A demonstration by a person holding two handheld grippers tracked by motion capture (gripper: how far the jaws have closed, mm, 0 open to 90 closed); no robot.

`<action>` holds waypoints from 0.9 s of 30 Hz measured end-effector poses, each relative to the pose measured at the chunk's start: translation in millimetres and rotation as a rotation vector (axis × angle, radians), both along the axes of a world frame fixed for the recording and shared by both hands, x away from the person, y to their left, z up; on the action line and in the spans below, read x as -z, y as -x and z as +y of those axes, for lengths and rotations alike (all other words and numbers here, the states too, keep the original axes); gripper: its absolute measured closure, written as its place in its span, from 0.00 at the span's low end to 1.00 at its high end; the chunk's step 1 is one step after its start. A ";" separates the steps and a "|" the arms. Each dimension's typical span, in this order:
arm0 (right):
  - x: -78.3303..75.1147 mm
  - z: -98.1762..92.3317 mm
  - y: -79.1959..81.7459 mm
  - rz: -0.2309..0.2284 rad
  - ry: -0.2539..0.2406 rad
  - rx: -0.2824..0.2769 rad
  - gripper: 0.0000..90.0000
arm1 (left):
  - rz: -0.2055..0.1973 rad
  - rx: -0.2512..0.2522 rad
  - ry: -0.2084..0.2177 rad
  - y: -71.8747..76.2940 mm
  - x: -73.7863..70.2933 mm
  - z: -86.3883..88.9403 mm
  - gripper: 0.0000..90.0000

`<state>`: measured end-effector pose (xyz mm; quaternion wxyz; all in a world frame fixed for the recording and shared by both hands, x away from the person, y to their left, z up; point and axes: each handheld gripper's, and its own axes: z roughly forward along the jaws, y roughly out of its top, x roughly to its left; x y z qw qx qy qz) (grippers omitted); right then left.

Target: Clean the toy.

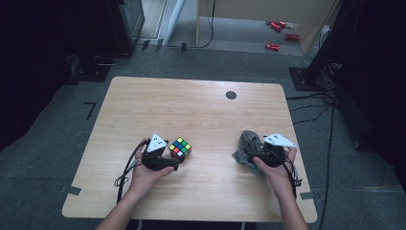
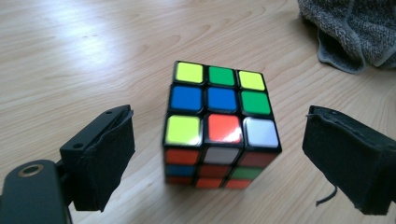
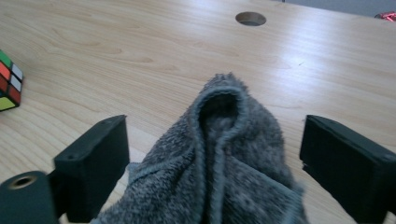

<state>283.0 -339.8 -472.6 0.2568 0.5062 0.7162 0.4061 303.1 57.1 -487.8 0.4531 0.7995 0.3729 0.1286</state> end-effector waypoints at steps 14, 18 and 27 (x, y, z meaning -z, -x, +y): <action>-19.5 -32.3 44.6 -0.021 -0.001 -0.008 0.01 | -0.025 -0.075 0.035 27.0 -20.2 76.3 0.04; -14.3 -42.0 56.5 -0.010 0.007 -0.007 0.00 | -0.018 -0.104 0.030 35.3 -17.4 97.5 0.04; 5.9 -69.4 78.5 0.036 0.017 0.037 0.00 | 0.024 -0.191 0.000 52.0 0.6 144.6 0.03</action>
